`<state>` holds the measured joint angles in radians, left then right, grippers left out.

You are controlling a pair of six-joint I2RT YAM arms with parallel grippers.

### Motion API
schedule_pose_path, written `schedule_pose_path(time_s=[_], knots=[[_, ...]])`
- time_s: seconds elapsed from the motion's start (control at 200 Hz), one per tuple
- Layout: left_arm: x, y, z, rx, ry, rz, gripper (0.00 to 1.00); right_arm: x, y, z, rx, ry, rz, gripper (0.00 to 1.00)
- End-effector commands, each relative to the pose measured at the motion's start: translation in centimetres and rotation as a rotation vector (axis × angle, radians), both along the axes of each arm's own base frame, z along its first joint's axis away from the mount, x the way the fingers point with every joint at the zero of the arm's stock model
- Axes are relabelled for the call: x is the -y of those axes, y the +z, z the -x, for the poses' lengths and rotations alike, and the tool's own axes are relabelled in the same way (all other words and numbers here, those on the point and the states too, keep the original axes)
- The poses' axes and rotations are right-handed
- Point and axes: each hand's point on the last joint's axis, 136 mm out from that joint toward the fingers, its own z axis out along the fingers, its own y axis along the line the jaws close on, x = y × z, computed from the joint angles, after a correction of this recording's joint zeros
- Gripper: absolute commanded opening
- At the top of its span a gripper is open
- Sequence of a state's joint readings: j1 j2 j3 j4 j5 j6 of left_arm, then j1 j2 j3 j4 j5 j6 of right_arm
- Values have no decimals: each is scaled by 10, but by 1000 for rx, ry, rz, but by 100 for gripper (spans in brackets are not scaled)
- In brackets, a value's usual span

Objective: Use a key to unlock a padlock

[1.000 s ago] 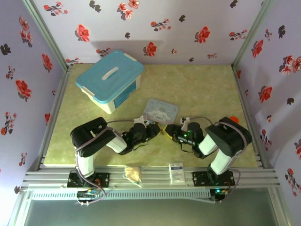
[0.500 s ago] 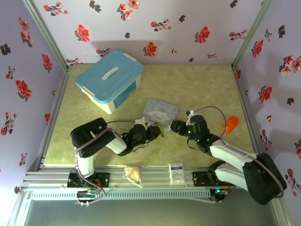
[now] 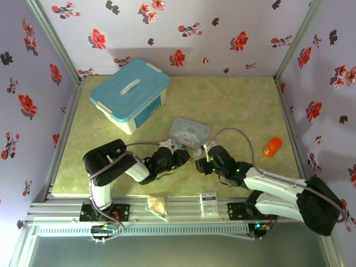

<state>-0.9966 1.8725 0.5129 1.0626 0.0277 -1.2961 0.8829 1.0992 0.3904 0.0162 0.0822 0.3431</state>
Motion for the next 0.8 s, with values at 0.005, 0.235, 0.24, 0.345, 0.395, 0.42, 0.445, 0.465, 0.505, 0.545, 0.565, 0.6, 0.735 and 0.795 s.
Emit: schedule_pose_path(time_s=[0.005, 0.235, 0.24, 0.345, 0.395, 0.42, 0.445, 0.465, 0.505, 0.545, 0.565, 0.6, 0.735, 0.795], knots=[[3, 22, 0, 37, -16, 61, 2, -10, 3, -11, 117, 56, 138, 42], [2, 26, 1, 42, -16, 75, 2, -34, -13, -9, 128, 147, 170, 39], [2, 26, 1, 41, -16, 75, 2, -34, -13, -9, 128, 149, 172, 39], [3, 28, 0, 43, -15, 82, 2, -37, -17, -5, 156, 179, 183, 39], [3, 29, 0, 43, -15, 85, 1, -37, -19, -3, 178, 198, 199, 40], [3, 30, 1, 43, -17, 88, 1, -37, -20, -3, 193, 198, 212, 40], [3, 30, 1, 43, -17, 89, 1, -36, -22, -4, 206, 200, 230, 41], [3, 31, 1, 41, -18, 91, 1, -36, -23, -4, 213, 204, 242, 41], [4, 31, 1, 38, -19, 97, 2, -35, -27, -5, 223, 208, 271, 41], [3, 30, 1, 30, -16, 102, 1, -34, -29, -7, 231, 205, 296, 41], [3, 31, 1, 33, -14, 109, 2, -34, -30, -9, 234, 202, 307, 40], [3, 30, 1, 27, -12, 114, 1, -34, -33, -10, 238, 208, 321, 40], [5, 32, 2, 27, -16, 125, 1, -32, -39, -17, 250, 191, 376, 35], [4, 33, 2, 26, -16, 126, 1, -32, -39, -18, 264, 184, 367, 31]])
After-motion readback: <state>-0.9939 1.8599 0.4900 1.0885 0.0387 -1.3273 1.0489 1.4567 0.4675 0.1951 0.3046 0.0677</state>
